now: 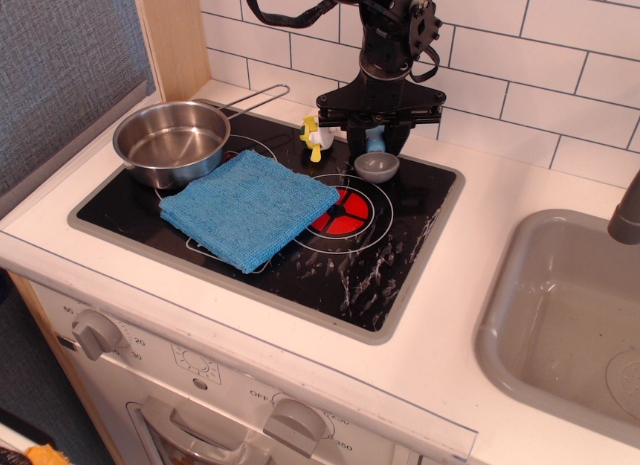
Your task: Put the spoon to the right of the blue towel.
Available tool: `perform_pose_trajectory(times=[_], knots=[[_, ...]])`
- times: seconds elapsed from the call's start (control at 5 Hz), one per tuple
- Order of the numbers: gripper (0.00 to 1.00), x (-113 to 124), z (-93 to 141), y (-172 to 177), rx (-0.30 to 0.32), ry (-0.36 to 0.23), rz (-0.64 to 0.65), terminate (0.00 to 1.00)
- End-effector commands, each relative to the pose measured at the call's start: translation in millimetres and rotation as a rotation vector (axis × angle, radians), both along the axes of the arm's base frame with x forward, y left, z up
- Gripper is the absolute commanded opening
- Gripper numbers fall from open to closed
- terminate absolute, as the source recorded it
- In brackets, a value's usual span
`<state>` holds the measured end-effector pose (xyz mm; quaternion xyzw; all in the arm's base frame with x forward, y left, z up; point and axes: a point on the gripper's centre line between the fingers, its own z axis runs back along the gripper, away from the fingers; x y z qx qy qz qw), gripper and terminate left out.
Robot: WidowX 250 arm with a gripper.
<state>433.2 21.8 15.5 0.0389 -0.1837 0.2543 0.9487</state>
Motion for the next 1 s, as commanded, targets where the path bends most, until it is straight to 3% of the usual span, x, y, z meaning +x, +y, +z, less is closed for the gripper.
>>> perform_pose_trajectory(times=[0.0, 0.2, 0.6, 0.8], knots=[[0.0, 1.6, 22.7, -7.9, 0.012, -0.042, -0.017, 0.0], [0.0, 2.2, 31.1, -10.0, 0.011, -0.059, -0.012, 0.0], [0.0, -0.6, 75.8, -13.7, 0.018, -0.166, 0.012, 0.0], [0.0, -18.4, 92.8, -30.0, 0.009, -0.191, 0.018, 0.0]])
